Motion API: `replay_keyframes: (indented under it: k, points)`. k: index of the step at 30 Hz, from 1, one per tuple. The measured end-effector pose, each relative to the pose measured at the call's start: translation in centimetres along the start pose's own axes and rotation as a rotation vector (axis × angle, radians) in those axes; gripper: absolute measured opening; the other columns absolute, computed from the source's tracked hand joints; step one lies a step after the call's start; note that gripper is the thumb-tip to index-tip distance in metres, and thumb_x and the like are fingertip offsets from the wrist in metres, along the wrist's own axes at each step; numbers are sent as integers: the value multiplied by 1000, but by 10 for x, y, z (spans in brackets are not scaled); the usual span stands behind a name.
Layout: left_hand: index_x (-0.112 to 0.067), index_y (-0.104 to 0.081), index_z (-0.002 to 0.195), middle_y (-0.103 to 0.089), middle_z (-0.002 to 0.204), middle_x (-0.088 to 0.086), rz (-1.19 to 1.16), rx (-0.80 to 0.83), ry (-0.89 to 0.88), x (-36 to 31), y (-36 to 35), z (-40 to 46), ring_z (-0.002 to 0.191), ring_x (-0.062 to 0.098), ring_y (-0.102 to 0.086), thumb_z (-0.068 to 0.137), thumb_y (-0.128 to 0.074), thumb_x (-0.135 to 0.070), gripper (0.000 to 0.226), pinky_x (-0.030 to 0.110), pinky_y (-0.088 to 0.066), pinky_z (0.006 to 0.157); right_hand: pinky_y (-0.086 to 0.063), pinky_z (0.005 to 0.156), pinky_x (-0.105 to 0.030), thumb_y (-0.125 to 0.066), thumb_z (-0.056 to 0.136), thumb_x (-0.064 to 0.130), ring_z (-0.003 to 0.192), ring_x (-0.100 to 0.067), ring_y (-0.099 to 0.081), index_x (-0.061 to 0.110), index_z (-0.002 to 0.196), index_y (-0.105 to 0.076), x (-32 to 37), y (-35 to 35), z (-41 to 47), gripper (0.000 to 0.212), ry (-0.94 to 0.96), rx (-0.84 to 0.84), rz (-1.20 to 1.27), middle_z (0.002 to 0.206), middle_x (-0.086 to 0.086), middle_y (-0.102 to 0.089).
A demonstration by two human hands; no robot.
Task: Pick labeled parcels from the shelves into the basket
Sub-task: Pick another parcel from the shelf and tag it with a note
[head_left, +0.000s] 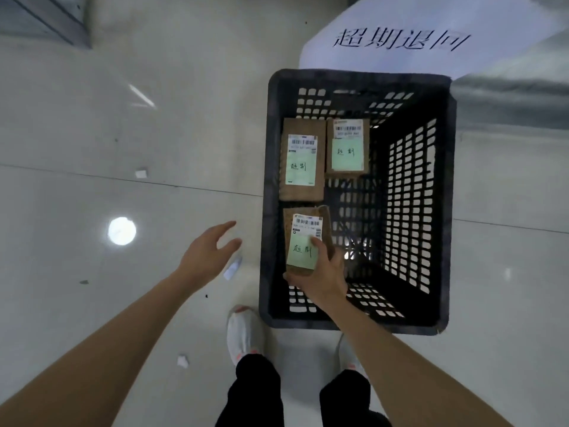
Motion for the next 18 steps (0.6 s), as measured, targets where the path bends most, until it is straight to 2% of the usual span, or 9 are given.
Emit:
replay_keyframes:
  k: [2,4,7,11,14,18]
  points:
    - [-33,-42,147,-44,151,-3,0,-2,13,10,-4,6,138,19,-41,99,-52,-43,50,39,-35,110,-48,104,-50,-87,66,57,139,-28,-30,45,151,-19,0,-15,11,110,13,-5,64,153,-3,-13]
    - [-32,-42,148,-44,151,-2,-3,-7,26,16,-5,8,137,19,-41,99,-52,-42,51,39,-36,110,-48,104,-49,-84,77,44,140,-31,-33,42,155,-15,2,-29,19,104,32,27,104,157,-3,-8]
    - [-31,-41,148,-44,151,-1,4,-4,43,22,-7,11,137,20,-41,99,-52,-42,51,39,-36,109,-48,106,-52,-78,85,29,145,-36,-31,46,154,-14,-2,-47,28,96,28,110,77,163,-3,2]
    - [-29,-40,149,-43,152,0,20,-8,45,16,-5,5,138,21,-41,99,-51,-41,52,40,-36,110,-36,116,-54,-76,86,42,152,-35,-19,50,155,-10,-7,-43,32,97,53,193,30,168,-3,6]
    - [-29,-40,149,-42,153,0,27,-15,45,3,1,-8,138,22,-41,99,-52,-41,53,40,-36,110,-29,121,-53,-68,93,42,155,-33,-13,50,157,-9,-8,-26,22,88,68,214,-33,170,-2,9]
    - [-29,-39,149,-40,154,-1,62,-23,5,-37,22,-39,139,22,-39,99,-52,-42,54,40,-34,111,-28,122,-50,-60,93,55,155,-30,-18,46,158,-12,5,18,-15,81,100,209,-47,171,-1,-3]
Point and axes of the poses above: each hand's wrist, its own z-axis towards the middle knuckle, its own y-axis out of the back of the hand, x = y × z, the point moved 10 cm from there along z, towards the middle knuckle
